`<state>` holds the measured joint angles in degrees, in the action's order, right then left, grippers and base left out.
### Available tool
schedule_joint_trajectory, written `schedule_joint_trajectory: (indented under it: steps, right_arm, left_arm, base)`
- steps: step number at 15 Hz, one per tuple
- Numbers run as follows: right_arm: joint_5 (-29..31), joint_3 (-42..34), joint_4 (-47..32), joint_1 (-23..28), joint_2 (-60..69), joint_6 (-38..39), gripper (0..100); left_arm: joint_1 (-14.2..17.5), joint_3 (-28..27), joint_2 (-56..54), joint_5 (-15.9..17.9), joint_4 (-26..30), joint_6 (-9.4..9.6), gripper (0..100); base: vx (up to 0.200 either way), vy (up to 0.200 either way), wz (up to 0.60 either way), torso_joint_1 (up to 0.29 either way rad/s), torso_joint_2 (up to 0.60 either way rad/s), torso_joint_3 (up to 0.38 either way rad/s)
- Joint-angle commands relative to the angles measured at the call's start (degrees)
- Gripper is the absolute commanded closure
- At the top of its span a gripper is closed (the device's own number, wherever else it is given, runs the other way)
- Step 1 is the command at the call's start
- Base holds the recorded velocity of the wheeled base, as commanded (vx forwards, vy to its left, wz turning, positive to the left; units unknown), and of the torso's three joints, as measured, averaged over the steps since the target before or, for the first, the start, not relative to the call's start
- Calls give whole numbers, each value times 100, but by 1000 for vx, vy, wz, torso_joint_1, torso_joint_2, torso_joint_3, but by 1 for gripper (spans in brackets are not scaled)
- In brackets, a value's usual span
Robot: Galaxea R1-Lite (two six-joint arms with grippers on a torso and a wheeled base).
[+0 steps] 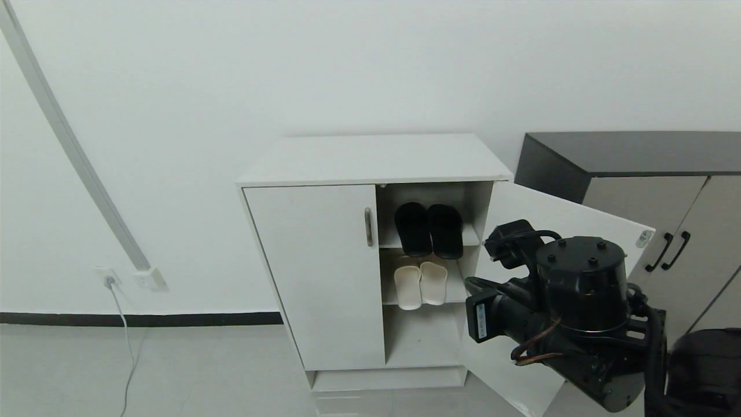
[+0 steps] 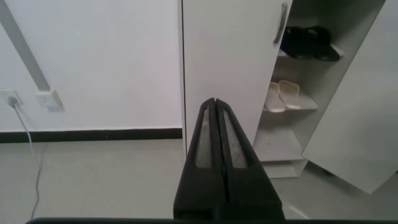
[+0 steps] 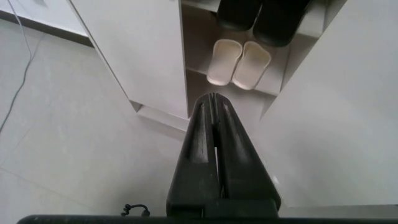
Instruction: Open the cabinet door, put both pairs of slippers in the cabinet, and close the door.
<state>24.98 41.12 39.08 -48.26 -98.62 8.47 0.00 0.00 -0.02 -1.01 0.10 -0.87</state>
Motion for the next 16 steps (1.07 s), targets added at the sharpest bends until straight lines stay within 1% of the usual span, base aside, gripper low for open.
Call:
schedule_joint_trajectory:
  steps: [1,7,13,16]
  right_arm:
    - [-2,-7,3,-8,-87,5,100]
    - [7,-16,3,-8,-69,5,100]
    - [-2,-34,3,-17,-96,5,100]
    - [25,-25,3,-17,-87,5,100]
  left_arm:
    - [0,0,11,-4,-1,-1,100]
    - [0,0,2,-4,-1,-1,100]
    - [0,0,2,-4,-1,-1,100]
    - [0,0,2,-4,-1,-1,100]
  base:
    - [0,0,0,203,-515,-330]
    - [0,0,0,216,-529,-321]
    - [0,0,0,257,-592,-338]
    - [0,0,0,206,-458,-248]
